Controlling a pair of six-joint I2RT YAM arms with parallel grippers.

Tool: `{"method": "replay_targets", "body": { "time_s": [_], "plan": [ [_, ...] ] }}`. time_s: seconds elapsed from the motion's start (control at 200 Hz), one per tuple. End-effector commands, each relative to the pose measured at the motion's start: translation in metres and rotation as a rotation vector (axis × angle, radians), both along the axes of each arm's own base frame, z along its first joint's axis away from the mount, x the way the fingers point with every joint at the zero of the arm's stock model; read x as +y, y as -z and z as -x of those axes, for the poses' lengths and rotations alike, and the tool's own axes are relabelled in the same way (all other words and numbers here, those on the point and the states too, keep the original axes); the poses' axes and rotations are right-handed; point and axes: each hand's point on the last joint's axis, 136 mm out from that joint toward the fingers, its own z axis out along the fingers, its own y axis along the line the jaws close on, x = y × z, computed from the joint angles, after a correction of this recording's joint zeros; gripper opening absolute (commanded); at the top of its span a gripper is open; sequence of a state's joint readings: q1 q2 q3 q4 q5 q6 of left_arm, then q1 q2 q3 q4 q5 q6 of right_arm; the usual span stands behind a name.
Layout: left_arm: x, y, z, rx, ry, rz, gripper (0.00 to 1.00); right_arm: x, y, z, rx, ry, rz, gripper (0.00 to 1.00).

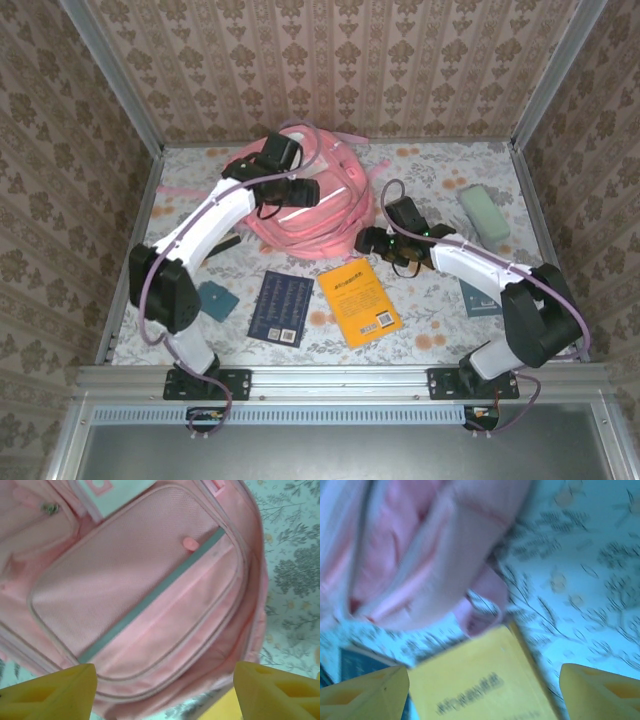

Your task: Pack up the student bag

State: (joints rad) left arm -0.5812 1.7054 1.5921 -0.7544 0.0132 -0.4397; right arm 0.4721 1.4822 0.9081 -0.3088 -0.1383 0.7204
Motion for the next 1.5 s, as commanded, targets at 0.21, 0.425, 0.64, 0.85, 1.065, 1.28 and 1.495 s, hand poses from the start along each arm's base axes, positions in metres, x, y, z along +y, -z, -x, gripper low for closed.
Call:
{"method": "replay_targets", "body": {
  "time_s": [0.21, 0.425, 0.64, 0.85, 1.065, 1.28, 1.495],
  "plan": [
    [-0.026, 0.064, 0.100, 0.290, -0.193, 0.190, 0.68, -0.012, 0.035, 0.063, 0.101, -0.202, 0.052, 0.79],
    [-0.044, 0.116, 0.135, 0.461, -0.221, 0.184, 0.61, -0.011, 0.052, 0.080, 0.147, -0.218, 0.037, 0.77],
    [-0.060, 0.149, 0.157, 0.564, -0.210, 0.151, 0.57, -0.013, 0.062, 0.090, 0.171, -0.216, 0.040, 0.76],
    [-0.060, 0.166, 0.185, 0.612, -0.215, 0.110, 0.55, -0.013, 0.057, 0.097, 0.161, -0.218, 0.037, 0.75],
    [-0.055, 0.167, 0.202, 0.603, -0.215, 0.087, 0.56, -0.014, 0.061, 0.107, 0.174, -0.225, 0.035, 0.75],
    [-0.067, 0.192, 0.206, 0.643, -0.187, 0.101, 0.39, -0.002, 0.071, 0.116, 0.205, -0.254, 0.013, 0.74],
    [-0.066, 0.190, 0.192, 0.582, -0.157, 0.084, 0.26, 0.029, 0.069, 0.121, 0.246, -0.306, -0.161, 0.71]
  ]
}}
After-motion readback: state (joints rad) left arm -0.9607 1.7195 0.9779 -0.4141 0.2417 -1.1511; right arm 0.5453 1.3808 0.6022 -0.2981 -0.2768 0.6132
